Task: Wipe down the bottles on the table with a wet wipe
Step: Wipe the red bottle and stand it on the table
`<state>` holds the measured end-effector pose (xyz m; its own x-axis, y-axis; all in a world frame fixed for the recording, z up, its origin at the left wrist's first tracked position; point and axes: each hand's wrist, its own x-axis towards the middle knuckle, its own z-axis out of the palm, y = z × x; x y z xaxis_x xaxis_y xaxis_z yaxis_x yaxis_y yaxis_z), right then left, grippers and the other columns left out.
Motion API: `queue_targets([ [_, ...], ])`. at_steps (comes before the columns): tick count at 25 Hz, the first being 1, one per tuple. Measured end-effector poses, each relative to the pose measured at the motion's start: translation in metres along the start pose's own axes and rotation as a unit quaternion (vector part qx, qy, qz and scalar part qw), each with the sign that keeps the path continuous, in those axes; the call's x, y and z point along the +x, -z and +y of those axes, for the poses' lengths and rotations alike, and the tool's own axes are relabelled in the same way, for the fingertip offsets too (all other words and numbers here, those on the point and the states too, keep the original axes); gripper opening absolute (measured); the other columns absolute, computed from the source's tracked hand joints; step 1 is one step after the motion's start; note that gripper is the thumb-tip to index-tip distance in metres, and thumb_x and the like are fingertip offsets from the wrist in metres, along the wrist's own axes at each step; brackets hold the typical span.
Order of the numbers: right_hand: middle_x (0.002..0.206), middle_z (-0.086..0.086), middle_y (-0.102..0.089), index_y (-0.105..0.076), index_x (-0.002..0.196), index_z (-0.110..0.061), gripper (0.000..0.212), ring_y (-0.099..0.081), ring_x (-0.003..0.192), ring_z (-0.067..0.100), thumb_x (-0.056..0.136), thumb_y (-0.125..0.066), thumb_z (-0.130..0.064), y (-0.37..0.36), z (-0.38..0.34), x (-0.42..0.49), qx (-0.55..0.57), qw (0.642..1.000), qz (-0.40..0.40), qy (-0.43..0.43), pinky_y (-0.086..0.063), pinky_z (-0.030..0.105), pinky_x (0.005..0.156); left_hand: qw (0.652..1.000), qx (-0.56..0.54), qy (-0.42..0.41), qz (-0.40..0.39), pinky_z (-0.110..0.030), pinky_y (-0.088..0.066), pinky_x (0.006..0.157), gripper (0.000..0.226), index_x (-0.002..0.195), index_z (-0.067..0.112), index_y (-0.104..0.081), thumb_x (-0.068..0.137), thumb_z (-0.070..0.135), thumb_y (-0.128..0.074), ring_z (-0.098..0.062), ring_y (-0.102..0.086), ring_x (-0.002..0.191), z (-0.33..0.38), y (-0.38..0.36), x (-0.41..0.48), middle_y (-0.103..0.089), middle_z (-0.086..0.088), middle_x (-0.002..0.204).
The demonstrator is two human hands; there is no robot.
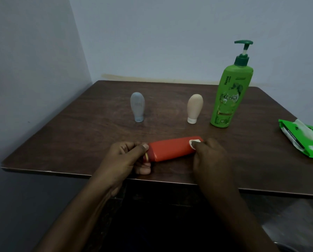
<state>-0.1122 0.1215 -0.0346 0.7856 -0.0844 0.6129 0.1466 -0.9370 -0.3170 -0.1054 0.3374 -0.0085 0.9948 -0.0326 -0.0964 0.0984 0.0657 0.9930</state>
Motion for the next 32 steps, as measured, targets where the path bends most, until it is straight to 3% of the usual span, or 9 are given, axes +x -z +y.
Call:
queue_targets([
  [3,0.09,0.007,-0.065,-0.072,0.108,-0.009,0.033,-0.061,0.081,0.024,0.076,-0.073,-0.002,-0.001,-0.046,-0.021,0.011,0.999,-0.006,0.052,-0.043,0.029,0.073,1.0,0.001,0.003,0.001,-0.025,-0.059,0.05,0.016,0.091,0.005,-0.075,0.1,0.012,-0.063,-0.017,-0.067,0.055,0.001,0.0,0.0,-0.072,-0.011,0.071],
  [7,0.091,-0.001,-0.061,-0.069,0.112,-0.016,0.026,-0.056,0.082,0.018,0.089,-0.058,-0.014,-0.002,-0.09,-0.033,0.104,0.986,-0.039,0.121,-0.045,0.028,0.072,0.999,-0.027,0.007,-0.025,-0.026,-0.057,0.051,0.021,0.081,0.006,-0.074,0.099,0.01,-0.063,-0.016,-0.066,0.058,0.002,0.001,-0.002,-0.071,-0.01,0.072],
  [11,0.091,0.0,-0.063,-0.071,0.114,-0.018,0.03,-0.061,0.078,0.018,0.088,-0.058,-0.011,0.003,-0.056,-0.022,0.096,0.991,-0.059,0.069,-0.05,0.03,0.069,1.0,-0.001,0.005,-0.005,-0.024,-0.057,0.049,0.016,0.095,0.001,-0.076,0.099,0.012,-0.064,-0.017,-0.067,0.054,0.0,0.003,0.0,-0.071,-0.016,0.073],
  [14,0.083,0.01,-0.063,-0.076,0.105,-0.01,0.029,-0.062,0.072,0.029,0.079,-0.069,0.001,0.003,-0.007,-0.001,0.03,0.999,-0.043,0.009,-0.049,0.034,0.062,1.0,0.006,-0.001,0.002,-0.024,-0.057,0.047,0.015,0.094,0.005,-0.075,0.099,0.012,-0.064,-0.017,-0.066,0.052,-0.002,0.002,0.002,-0.069,-0.014,0.066],
  [17,0.079,0.012,-0.06,-0.077,0.101,-0.006,0.024,-0.059,0.07,0.032,0.081,-0.065,0.002,0.003,0.01,0.012,0.004,0.998,-0.034,-0.048,-0.048,0.035,0.062,1.0,0.006,-0.003,0.005,-0.024,-0.058,0.047,0.015,0.09,0.008,-0.075,0.099,0.013,-0.064,-0.019,-0.066,0.052,-0.004,0.002,0.002,-0.069,-0.016,0.064],
  [21,0.092,0.007,-0.066,-0.073,0.11,-0.009,0.035,-0.062,0.083,0.024,0.077,-0.065,-0.002,0.007,-0.041,-0.019,0.036,0.998,-0.023,0.046,-0.046,0.03,0.075,1.0,0.006,-0.003,0.003,-0.025,-0.057,0.048,0.014,0.098,0.005,-0.076,0.099,0.012,-0.064,-0.018,-0.066,0.054,-0.006,0.002,0.003,-0.07,-0.015,0.069],
  [24,0.093,-0.003,-0.059,-0.069,0.111,-0.017,0.031,-0.054,0.082,0.015,0.082,-0.061,-0.01,0.009,-0.077,-0.035,0.101,0.985,-0.063,0.124,-0.041,0.024,0.07,1.0,-0.001,-0.004,-0.012,-0.028,-0.059,0.053,0.015,0.102,0.003,-0.077,0.098,0.011,-0.065,-0.021,-0.067,0.061,-0.007,0.005,0.003,-0.071,-0.015,0.077],
  [27,0.088,-0.003,-0.056,-0.07,0.108,-0.017,0.028,-0.054,0.08,0.017,0.084,-0.056,-0.011,0.008,-0.065,-0.026,0.111,0.984,-0.082,0.111,-0.041,0.027,0.067,1.0,0.003,-0.013,-0.008,-0.026,-0.057,0.049,0.015,0.105,0.002,-0.075,0.098,0.009,-0.065,-0.02,-0.066,0.058,-0.007,0.005,0.003,-0.072,-0.016,0.08],
  [32,0.075,0.014,-0.062,-0.079,0.091,-0.007,0.031,-0.063,0.064,0.035,0.071,-0.056,-0.008,0.007,0.008,0.017,0.016,0.999,-0.049,0.017,-0.045,0.03,0.057,0.999,0.012,-0.03,-0.009,-0.023,-0.055,0.046,0.017,0.112,0.005,-0.074,0.099,0.008,-0.064,-0.018,-0.066,0.053,-0.009,0.002,0.002,-0.072,-0.011,0.074],
])
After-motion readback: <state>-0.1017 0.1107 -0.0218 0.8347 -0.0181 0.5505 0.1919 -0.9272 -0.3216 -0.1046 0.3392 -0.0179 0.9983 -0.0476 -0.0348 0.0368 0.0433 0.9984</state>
